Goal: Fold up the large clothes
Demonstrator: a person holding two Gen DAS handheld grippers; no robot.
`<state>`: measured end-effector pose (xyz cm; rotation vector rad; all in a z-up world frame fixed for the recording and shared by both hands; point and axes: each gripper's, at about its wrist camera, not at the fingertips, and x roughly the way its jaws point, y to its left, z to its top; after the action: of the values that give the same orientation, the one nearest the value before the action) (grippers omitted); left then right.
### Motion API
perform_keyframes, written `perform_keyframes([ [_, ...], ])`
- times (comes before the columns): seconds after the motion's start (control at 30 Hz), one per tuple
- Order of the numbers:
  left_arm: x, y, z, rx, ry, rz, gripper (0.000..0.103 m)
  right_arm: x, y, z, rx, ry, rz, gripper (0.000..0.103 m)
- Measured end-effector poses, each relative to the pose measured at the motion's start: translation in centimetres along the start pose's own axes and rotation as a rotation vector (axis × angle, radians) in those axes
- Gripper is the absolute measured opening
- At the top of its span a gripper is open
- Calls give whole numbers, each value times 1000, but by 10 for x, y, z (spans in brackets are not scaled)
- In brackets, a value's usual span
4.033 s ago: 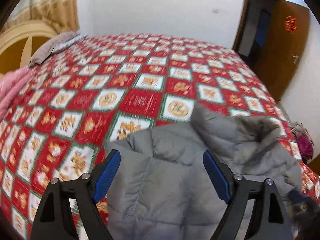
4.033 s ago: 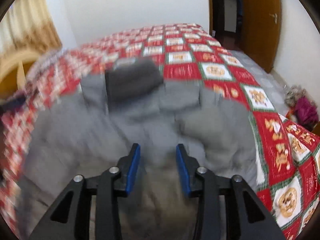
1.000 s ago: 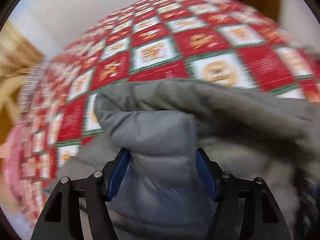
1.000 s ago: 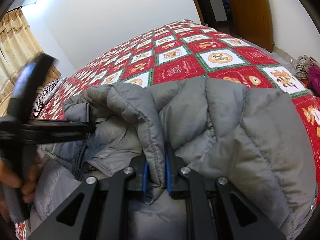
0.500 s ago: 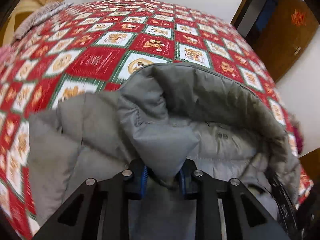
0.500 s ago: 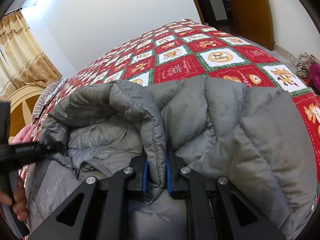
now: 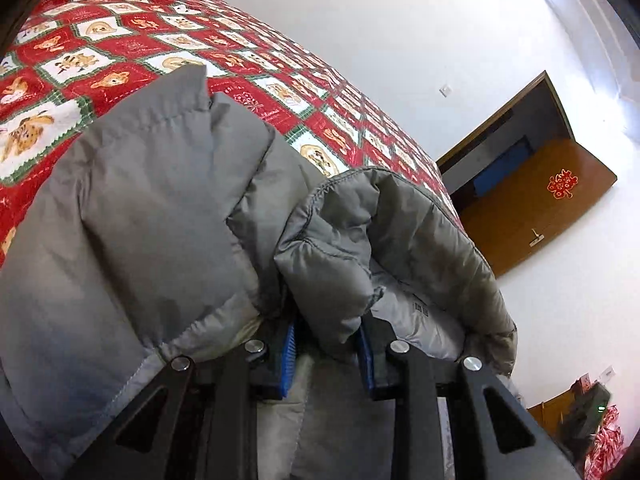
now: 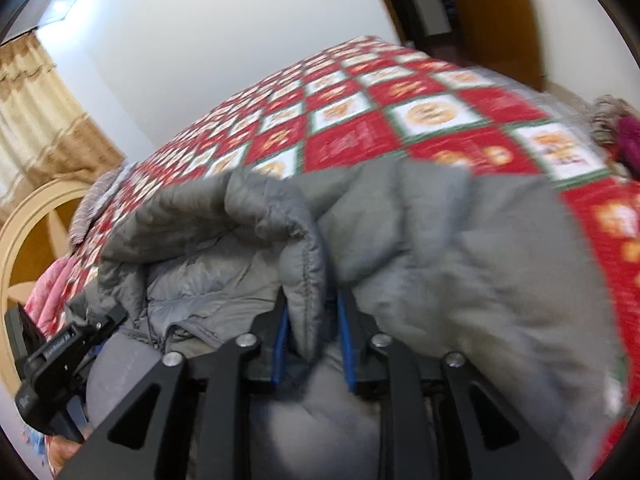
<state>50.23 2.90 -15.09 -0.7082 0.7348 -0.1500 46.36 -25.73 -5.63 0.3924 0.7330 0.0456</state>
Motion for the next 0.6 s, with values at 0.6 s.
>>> perform_keyframes([
  [0.6,-16,16,3,-60,-49,-3,28,73,60,38,-108,298,-6,26],
])
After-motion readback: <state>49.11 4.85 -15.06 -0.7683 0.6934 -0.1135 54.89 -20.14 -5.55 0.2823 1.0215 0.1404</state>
